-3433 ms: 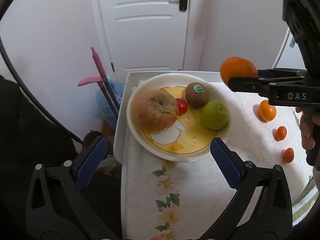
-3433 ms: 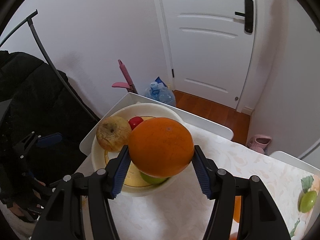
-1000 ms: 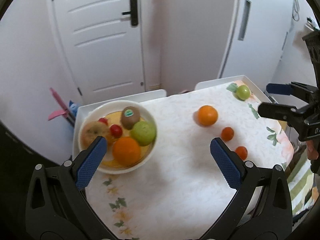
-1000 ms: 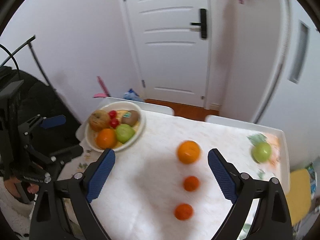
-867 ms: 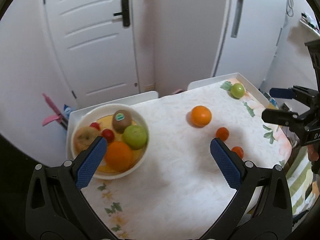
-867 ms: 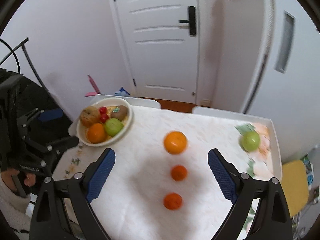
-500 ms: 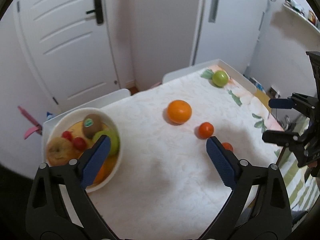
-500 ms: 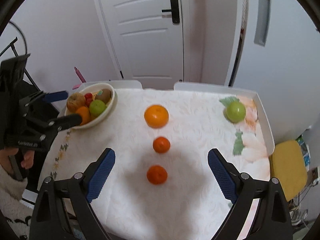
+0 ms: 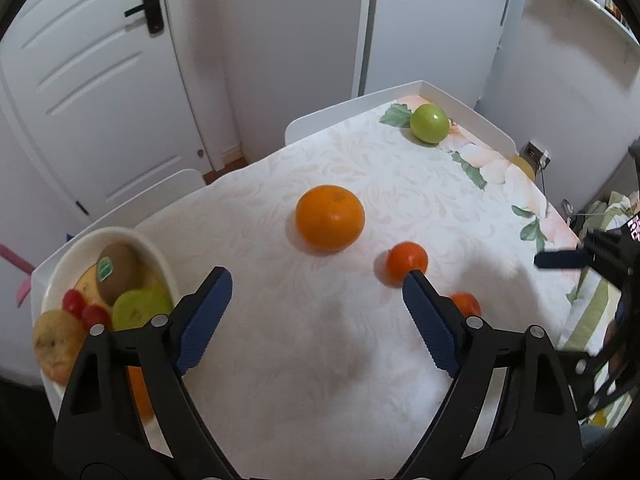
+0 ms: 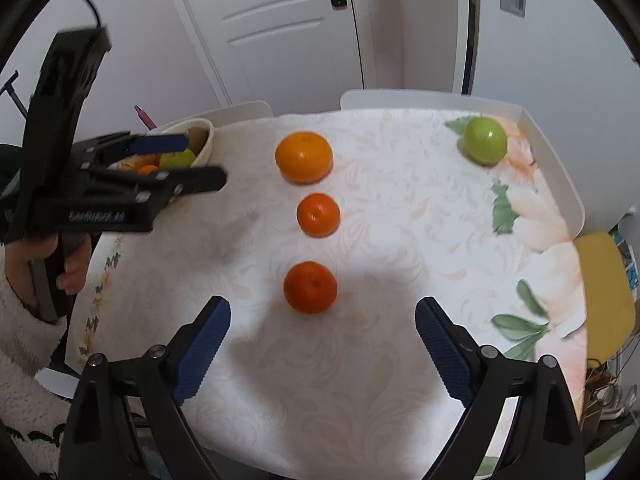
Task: Organize fruits
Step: 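Move both tools back toward the remaining oranges, then grasp a large orange with the left tool while the right tool grasps a tangerine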
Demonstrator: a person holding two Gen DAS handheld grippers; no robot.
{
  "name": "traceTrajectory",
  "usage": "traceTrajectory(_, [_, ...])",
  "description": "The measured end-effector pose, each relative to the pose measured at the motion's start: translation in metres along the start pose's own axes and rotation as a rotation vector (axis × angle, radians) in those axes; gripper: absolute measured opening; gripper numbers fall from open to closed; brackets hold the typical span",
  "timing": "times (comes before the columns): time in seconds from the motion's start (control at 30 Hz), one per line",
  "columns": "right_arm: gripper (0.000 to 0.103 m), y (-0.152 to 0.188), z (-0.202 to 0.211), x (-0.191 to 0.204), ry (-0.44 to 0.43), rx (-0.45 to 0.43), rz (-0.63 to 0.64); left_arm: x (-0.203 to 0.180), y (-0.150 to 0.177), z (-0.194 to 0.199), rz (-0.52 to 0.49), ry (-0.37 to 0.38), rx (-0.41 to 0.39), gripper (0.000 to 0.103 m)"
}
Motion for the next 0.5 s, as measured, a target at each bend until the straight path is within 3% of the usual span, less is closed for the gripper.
traceTrajectory(0.2, [0.084, 0.005, -0.02, 0.003, 0.005, 0.011, -0.015, -0.002, -0.01, -0.03, -0.016, 0.023, 0.012, 0.093])
traceTrajectory(0.5, [0.06, 0.013, -0.054, 0.014, 0.02, 0.05, -0.033, -0.003, -0.021, -0.069, -0.055, 0.057, 0.046, 0.084])
Point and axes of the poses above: each gripper's, at about its wrist camera, not at the fingertips, and z roughly against the way its jaws point, x to its left, y to its underside, the point moved 10 cm from there along -z, roughly the way its jaws point, and after that the axes turned 3 degrees about -z, right-handed, at the moved point
